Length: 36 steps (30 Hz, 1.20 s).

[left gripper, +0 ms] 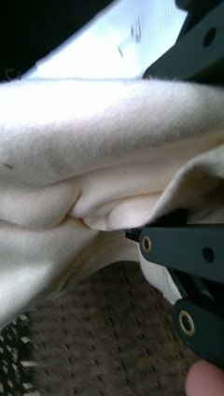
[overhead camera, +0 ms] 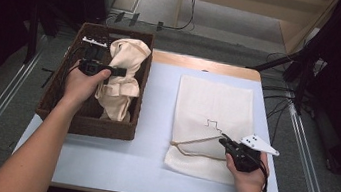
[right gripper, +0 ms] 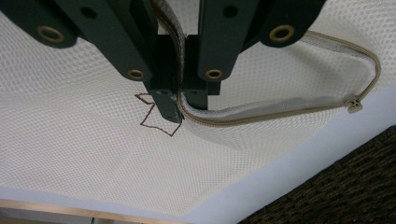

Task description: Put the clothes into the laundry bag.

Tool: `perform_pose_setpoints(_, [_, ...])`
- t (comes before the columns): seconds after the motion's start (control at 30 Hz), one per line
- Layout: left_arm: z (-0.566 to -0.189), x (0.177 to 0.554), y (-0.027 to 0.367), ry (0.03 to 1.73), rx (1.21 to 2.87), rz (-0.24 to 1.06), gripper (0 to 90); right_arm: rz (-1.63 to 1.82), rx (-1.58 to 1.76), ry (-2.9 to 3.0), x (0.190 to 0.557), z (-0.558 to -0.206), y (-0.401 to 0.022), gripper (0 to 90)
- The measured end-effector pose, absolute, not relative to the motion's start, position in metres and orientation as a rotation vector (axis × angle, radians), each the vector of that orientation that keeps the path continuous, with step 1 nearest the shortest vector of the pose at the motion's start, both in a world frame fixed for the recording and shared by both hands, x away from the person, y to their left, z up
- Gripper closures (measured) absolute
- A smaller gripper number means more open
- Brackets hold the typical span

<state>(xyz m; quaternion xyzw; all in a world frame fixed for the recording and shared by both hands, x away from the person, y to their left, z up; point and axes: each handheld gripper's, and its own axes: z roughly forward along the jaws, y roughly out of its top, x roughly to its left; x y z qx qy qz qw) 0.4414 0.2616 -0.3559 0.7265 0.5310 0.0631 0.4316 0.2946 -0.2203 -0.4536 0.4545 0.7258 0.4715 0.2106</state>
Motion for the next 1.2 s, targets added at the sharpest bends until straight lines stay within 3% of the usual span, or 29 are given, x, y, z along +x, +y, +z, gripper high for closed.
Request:
perform_pose_setpoints(0.27, [-0.34, 0.432, 0.271, 1.348, 1.702, 0.251, 63.2, 1.313, 1.262, 2.015, 0.295, -0.453, -0.22, 88.2])
perform_pose_setpoints(0.5, [-0.334, 0.426, 0.267, 1.342, 1.716, 0.283, 62.5, 1.315, 1.262, 2.014, 0.295, -0.454, -0.22, 88.3])
perform_pose_setpoints(0.83, [-0.32, 0.414, 0.233, 1.222, 1.74, 0.176, 62.5, 1.318, 1.267, 2.013, 0.295, -0.454, -0.218, 88.3])
perform_pose_setpoints(1.2, [-0.322, 0.375, 0.156, 1.078, 1.829, 0.044, 62.6, 1.323, 1.262, 2.012, 0.295, -0.453, -0.218, 88.3])
